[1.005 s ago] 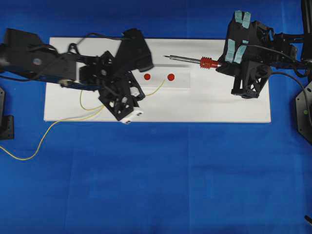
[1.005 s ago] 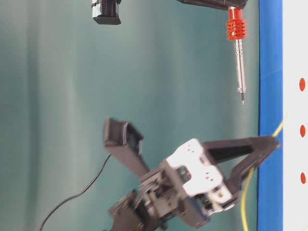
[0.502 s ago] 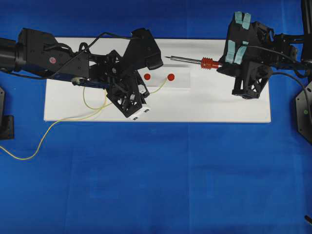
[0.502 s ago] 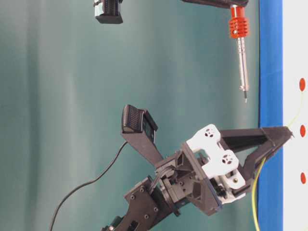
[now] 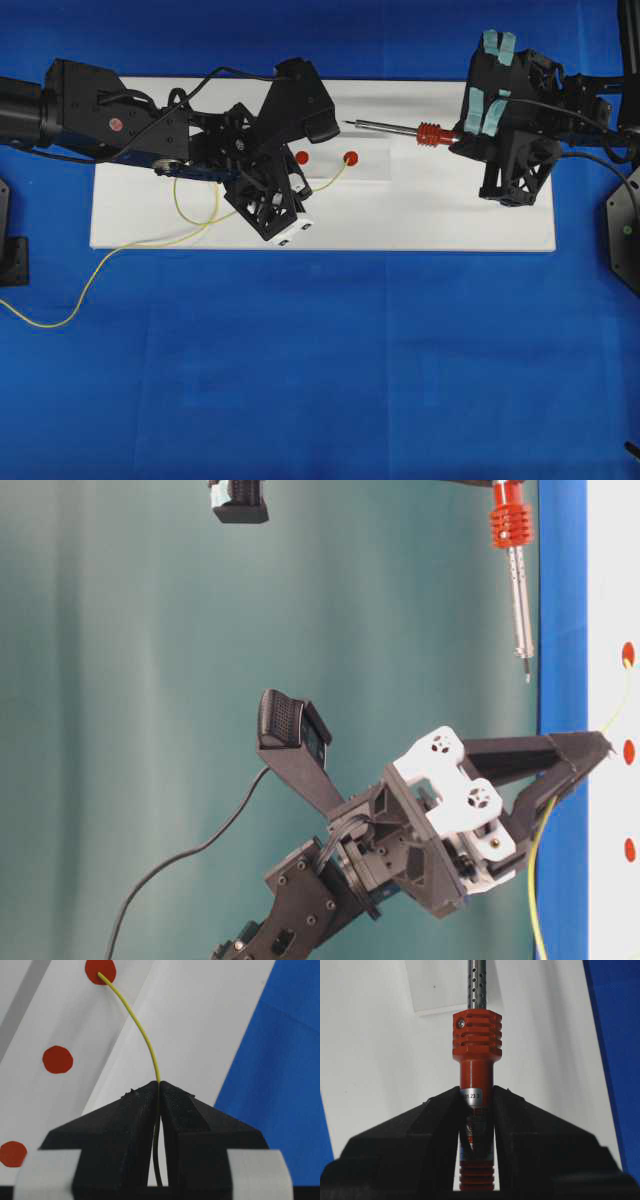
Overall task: Touch the tip of the soldering iron to the tip of the solder at the mark.
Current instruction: 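Move wire tip to the right red dot and iron tip against it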
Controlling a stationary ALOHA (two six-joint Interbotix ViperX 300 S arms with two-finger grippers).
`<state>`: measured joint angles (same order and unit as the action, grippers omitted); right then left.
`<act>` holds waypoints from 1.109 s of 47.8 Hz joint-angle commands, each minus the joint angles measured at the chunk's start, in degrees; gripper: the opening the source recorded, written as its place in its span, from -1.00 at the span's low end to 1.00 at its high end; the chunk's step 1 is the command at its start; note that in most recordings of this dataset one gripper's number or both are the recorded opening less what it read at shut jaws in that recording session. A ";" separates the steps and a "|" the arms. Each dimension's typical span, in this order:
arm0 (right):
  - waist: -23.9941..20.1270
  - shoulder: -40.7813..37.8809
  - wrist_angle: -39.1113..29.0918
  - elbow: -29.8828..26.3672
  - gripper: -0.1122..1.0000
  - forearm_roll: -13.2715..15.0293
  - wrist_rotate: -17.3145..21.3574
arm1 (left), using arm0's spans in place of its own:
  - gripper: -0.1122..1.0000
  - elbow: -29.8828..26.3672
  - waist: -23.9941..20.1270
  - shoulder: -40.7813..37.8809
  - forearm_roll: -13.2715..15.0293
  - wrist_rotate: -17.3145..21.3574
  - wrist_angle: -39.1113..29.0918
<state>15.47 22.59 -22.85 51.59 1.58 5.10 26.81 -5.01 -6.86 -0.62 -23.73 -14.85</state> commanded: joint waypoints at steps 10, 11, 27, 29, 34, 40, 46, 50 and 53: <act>-0.44 -0.35 -1.05 0.09 -0.68 -0.09 0.09 | -0.77 -1.23 -0.09 0.70 -0.18 0.00 0.00; -0.62 -0.70 -1.14 0.09 -0.68 -0.09 0.09 | -0.77 -1.14 -0.18 0.70 -0.18 0.00 0.00; -2.20 -4.75 -1.41 -0.97 -0.68 -0.09 0.09 | -0.77 -1.05 -0.09 0.70 -0.18 -0.09 -0.35; -2.20 -4.83 -1.58 -0.97 -0.68 -0.09 0.09 | -0.77 -1.14 0.00 0.70 -0.18 -0.09 -0.35; -2.29 -4.92 -2.37 -0.88 -0.68 -0.09 0.09 | -0.77 -1.14 0.00 0.70 -0.18 -0.09 -0.44; -2.29 -4.92 -2.81 -0.70 -0.68 -0.09 0.09 | -0.77 -1.14 0.00 0.70 -0.18 -0.09 -0.53; -2.46 -5.19 -2.81 -0.88 -0.68 -0.09 0.09 | -0.77 -1.14 0.00 0.70 -0.18 -0.09 -0.53; -2.81 -5.63 -2.90 -1.23 -0.68 -0.18 0.09 | -0.77 -1.14 0.00 0.70 -0.18 -0.09 -0.53; -2.99 -5.98 -2.81 -1.49 -0.68 -0.18 0.09 | -0.77 -1.14 0.00 0.70 -0.18 -0.09 -0.53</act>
